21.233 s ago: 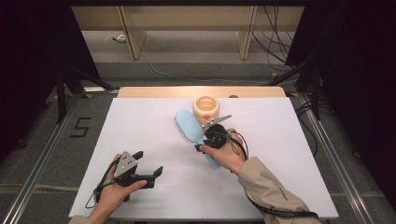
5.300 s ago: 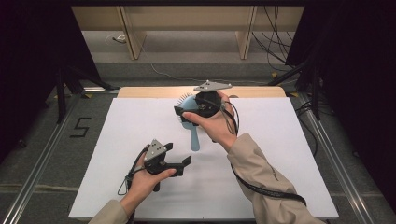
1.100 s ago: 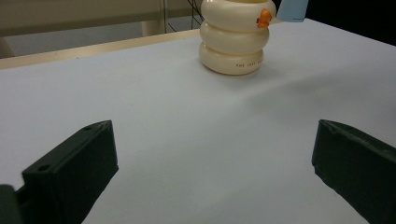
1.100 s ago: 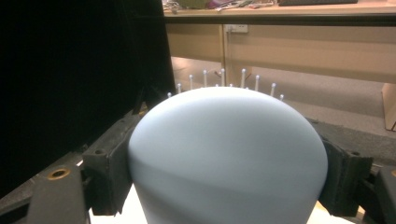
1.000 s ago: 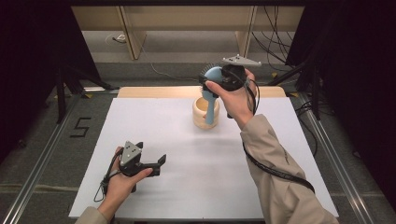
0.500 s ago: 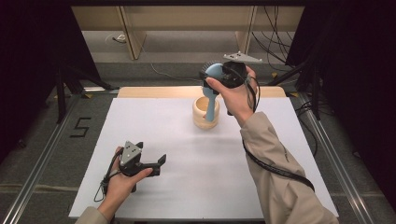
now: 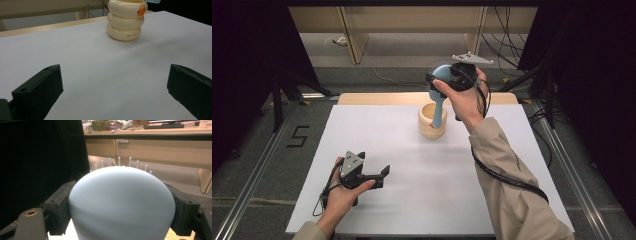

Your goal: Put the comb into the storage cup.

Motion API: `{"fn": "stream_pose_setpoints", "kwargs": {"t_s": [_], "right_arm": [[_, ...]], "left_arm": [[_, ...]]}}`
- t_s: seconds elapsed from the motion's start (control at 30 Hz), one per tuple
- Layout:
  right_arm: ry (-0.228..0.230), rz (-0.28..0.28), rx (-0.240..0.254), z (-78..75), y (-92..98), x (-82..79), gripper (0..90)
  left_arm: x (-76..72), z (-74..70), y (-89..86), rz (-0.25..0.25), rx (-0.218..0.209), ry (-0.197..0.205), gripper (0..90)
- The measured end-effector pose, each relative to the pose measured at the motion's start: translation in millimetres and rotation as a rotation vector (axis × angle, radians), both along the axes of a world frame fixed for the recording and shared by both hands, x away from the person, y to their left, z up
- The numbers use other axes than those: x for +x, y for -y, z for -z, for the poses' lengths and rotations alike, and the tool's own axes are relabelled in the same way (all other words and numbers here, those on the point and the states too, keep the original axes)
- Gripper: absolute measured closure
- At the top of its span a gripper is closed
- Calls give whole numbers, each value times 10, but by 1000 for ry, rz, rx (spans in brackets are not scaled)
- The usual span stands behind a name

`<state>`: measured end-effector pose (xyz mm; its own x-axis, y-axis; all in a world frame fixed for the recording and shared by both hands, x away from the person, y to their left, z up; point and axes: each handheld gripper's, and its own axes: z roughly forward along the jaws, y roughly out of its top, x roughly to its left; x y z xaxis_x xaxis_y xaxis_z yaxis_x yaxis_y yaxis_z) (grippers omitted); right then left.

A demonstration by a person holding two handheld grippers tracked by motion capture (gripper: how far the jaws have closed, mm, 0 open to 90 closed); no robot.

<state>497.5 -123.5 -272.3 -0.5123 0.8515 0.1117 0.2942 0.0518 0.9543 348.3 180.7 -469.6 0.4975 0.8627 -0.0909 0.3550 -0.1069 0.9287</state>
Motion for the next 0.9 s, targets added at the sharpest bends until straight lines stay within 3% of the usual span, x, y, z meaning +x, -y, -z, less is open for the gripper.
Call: {"fn": "stream_pose_setpoints", "kwargs": {"t_s": [0.9], "right_arm": [[10, 29, 14, -24, 8, 84, 210]], "left_arm": [[3, 4, 3, 1, -3, -2, 0]]}}
